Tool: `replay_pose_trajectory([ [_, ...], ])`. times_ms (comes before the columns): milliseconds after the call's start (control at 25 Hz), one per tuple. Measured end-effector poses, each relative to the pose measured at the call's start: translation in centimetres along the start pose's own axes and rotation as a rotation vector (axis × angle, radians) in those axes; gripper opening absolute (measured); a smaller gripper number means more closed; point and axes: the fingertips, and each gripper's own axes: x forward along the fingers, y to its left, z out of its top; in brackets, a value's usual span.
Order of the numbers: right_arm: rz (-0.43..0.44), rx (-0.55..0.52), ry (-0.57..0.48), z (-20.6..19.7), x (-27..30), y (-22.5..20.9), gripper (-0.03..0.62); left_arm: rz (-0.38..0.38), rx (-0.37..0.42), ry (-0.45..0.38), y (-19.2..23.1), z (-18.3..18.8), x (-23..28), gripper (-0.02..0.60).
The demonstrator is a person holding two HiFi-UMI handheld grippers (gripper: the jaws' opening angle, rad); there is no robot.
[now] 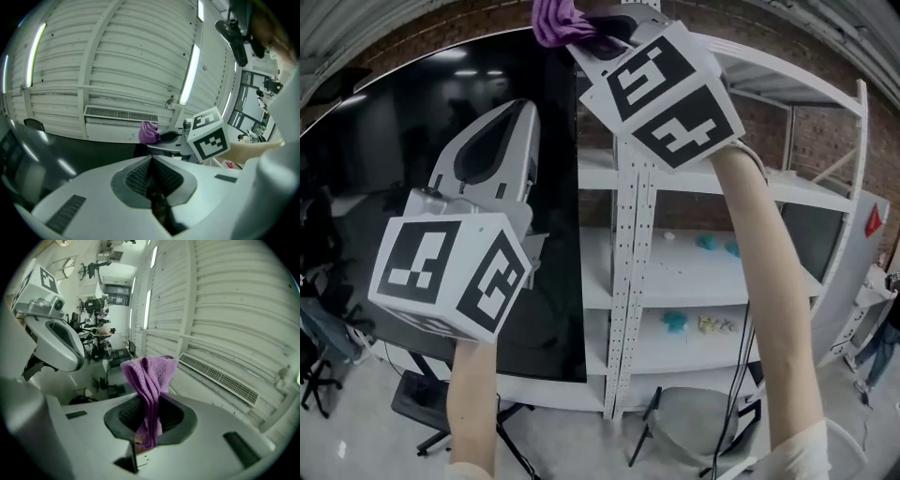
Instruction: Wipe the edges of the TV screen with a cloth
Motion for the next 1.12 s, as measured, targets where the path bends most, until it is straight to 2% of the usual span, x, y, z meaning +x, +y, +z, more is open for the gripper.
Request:
replay_pose_trajectory([
  [240, -0.014, 0.237, -0.119, -1.7, -1.5, 1.8, 0.063, 0.057, -0.038, 0.043, 1.5, -2.8, -1.6, 0.015],
  [560, 0.011, 0.394, -0.214, -3.5, -4.5, 7.4, 0.063, 0.076, -0.050, 0.130, 0.4, -7.4, -3.4, 0.015],
  [920, 0.136, 0.390, -0.187, -5.6, -7.8, 14.7, 0.063, 0.122, -0.087, 0.205, 0.1, -11.7, -6.7, 0.015],
  [1120, 0.229, 0.414, -0.133, -7.3, -10.5, 20.7, 0.063, 0.133, -0.161, 0.252, -0.6, -15.0, -9.8, 0.015],
])
